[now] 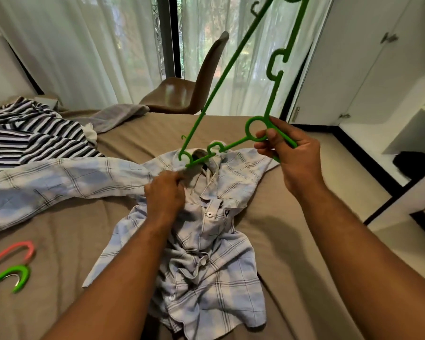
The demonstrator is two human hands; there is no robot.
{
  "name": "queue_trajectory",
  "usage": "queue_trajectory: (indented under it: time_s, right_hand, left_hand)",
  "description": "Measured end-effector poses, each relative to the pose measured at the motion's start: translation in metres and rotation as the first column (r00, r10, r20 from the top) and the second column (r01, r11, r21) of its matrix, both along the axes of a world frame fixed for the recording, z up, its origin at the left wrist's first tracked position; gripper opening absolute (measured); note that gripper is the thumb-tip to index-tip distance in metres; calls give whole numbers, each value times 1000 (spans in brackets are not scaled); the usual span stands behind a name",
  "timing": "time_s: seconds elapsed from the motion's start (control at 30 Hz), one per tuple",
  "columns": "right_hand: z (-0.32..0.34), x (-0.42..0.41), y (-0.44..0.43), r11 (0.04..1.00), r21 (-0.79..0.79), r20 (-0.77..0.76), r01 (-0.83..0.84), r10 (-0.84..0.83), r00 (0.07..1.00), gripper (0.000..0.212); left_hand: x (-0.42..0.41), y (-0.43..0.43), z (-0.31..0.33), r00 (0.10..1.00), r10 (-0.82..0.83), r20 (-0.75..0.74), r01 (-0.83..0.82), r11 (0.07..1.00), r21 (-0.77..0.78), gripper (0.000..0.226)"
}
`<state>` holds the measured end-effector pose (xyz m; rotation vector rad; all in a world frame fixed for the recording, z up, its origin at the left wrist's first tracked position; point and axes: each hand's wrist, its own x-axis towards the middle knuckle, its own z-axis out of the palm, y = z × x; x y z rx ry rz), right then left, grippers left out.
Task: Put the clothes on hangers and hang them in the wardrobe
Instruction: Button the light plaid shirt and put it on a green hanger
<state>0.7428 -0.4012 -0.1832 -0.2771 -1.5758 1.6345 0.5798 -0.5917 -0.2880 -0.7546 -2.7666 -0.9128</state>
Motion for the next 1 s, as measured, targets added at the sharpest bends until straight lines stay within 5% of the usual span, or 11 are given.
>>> queue_trajectory:
  time_s: [0.1, 0.37, 0.5, 0.73, 0.87, 1.0]
  right_hand:
    - [17, 7, 3, 999, 42, -47, -19, 21, 999, 30]
    - [54, 29, 5, 968, 217, -60, -123, 139, 988, 30]
    - [57, 29, -6, 931, 306, 44, -199, 195, 980, 33]
    - [57, 3, -26, 804, 511, 241, -304, 205, 949, 39]
    - [79, -9, -22, 598, 736, 320, -316, 103, 942, 36]
    - [129, -6, -20, 222, 911, 363, -346, -37, 931, 42]
  left_hand:
    - [-5, -7, 27, 1000, 13, 19, -18, 967, 255, 26]
    - [-13, -38, 80, 999, 17, 45, -33, 921, 389, 36]
    - [-16, -51, 100, 995, -75, 62, 34, 868, 495, 33]
    - [0, -70, 133, 969, -202, -142, 246, 761, 600, 36]
    - [1, -84, 147, 950, -126, -287, 277, 765, 581, 36]
    - [-2, -99, 150, 924, 40, -381, 172, 846, 505, 24]
